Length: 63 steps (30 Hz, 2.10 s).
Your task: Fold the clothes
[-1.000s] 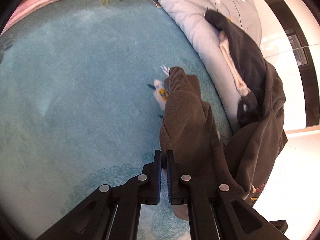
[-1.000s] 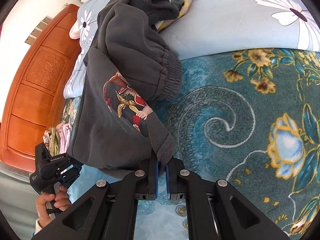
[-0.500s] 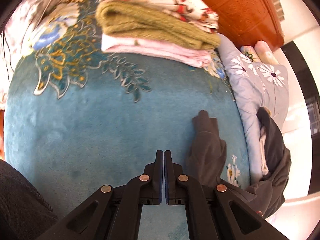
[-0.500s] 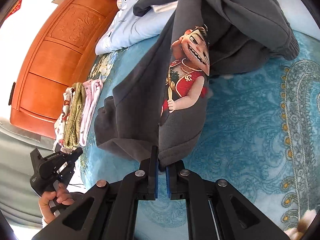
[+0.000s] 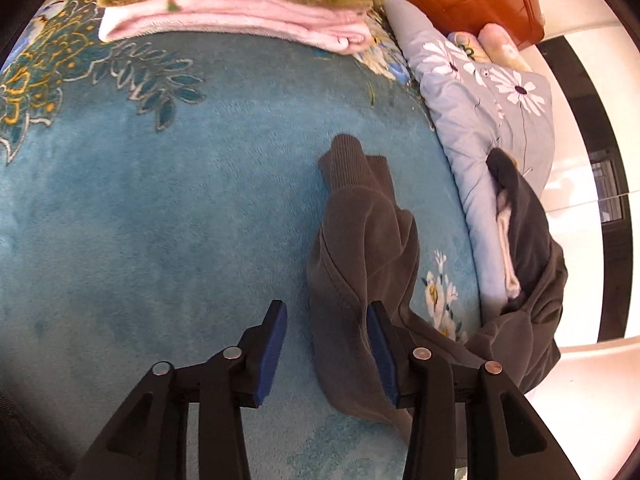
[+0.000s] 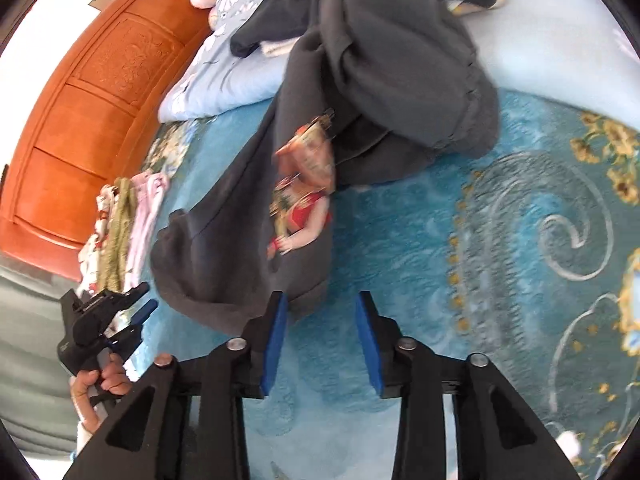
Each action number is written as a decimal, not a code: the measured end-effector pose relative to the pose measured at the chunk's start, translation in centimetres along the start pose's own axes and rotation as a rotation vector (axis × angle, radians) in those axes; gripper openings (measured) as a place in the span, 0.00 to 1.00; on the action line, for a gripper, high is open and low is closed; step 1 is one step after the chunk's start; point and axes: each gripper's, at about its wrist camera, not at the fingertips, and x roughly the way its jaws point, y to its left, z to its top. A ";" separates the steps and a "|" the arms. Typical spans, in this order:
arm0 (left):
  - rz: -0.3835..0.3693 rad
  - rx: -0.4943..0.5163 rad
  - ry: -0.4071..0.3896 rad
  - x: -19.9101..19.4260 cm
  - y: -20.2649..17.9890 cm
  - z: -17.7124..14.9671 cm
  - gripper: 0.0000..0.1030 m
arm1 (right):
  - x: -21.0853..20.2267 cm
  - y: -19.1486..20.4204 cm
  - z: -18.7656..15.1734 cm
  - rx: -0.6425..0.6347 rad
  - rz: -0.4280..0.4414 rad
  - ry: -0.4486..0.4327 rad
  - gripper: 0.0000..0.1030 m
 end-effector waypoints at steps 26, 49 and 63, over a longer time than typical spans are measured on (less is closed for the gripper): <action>-0.029 0.158 -0.063 -1.1 -0.7 -0.9 0.05 | -1.6 -0.6 8.6 -0.058 -0.455 -0.141 0.18; -0.273 0.222 -0.267 -12.6 1.0 -1.4 0.04 | -29.4 -1.4 -3.1 -0.015 -0.630 -0.424 0.11; 0.005 0.111 0.107 -4.5 2.0 -2.9 0.04 | -21.8 -21.8 -11.6 0.417 -0.823 -0.062 0.10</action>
